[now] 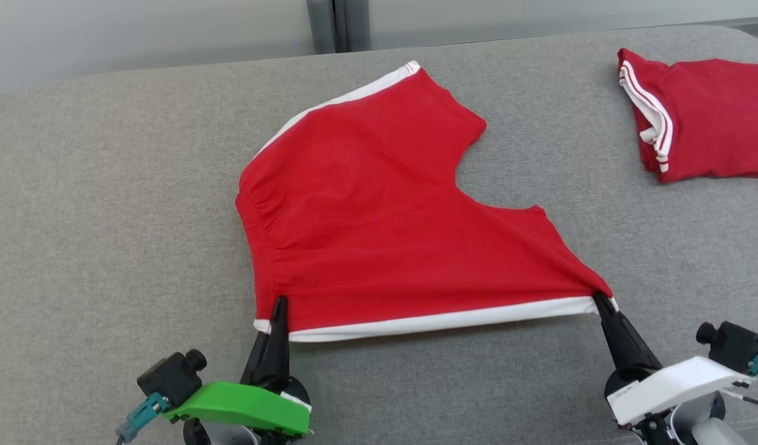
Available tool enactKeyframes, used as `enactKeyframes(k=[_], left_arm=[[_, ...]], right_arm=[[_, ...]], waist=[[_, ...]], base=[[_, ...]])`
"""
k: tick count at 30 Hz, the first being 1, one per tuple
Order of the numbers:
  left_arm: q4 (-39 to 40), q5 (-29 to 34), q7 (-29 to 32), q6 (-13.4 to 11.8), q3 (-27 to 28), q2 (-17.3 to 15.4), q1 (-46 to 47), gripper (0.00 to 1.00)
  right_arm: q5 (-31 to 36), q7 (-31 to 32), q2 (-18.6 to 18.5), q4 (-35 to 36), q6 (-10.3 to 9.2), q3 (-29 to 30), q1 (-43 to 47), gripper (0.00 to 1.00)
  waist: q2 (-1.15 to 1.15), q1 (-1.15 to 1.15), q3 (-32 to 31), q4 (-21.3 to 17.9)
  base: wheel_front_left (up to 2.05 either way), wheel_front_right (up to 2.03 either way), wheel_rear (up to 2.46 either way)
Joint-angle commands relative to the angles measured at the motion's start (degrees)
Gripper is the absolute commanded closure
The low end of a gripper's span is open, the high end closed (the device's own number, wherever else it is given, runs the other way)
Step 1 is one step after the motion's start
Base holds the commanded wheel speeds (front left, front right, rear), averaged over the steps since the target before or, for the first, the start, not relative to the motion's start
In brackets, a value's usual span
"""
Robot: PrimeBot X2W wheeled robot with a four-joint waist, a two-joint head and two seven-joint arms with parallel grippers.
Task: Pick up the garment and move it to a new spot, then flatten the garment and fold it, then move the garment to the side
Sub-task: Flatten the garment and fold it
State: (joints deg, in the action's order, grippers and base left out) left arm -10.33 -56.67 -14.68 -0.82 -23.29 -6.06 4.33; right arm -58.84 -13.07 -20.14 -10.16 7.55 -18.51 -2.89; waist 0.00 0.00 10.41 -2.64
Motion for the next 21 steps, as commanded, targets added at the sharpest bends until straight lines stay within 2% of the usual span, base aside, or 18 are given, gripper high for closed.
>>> enactKeyframes(k=[1, 8, 15, 21], left_arm=[[0.9, 0.4, 0.1, -0.4, -0.1, -0.4, -1.5, 1.00], [2.6, 0.5, 0.6, -0.8, -2.1, 0.6, -1.4, 1.00], [2.3, -3.4, 0.8, -0.2, -2.2, 2.2, 1.8, 1.00], [1.4, -9.1, 1.9, -0.7, -2.9, 2.9, 8.3, 1.00]], right_arm=[[0.9, 0.6, 0.6, 1.4, -0.12, 2.1, 2.1, 1.00], [6.4, 4.9, 4.3, 5.7, -0.12, 9.9, 3.4, 1.00], [11.5, 10.6, 6.5, 6.3, -0.12, 14.2, -3.9, 1.00], [14.9, 15.1, 7.2, 2.2, -0.10, 14.6, -13.7, 1.00]], waist=[[0.00, 0.00, -0.5, 1.3], [0.00, 0.00, -0.6, 2.9], [0.00, 0.00, 0.5, 4.9], [0.00, 0.00, 2.9, 7.4]], base=[[0.00, 0.00, 0.00], [0.00, 0.00, 0.00], [0.00, 0.00, 0.00], [0.00, 0.00, 0.00]])
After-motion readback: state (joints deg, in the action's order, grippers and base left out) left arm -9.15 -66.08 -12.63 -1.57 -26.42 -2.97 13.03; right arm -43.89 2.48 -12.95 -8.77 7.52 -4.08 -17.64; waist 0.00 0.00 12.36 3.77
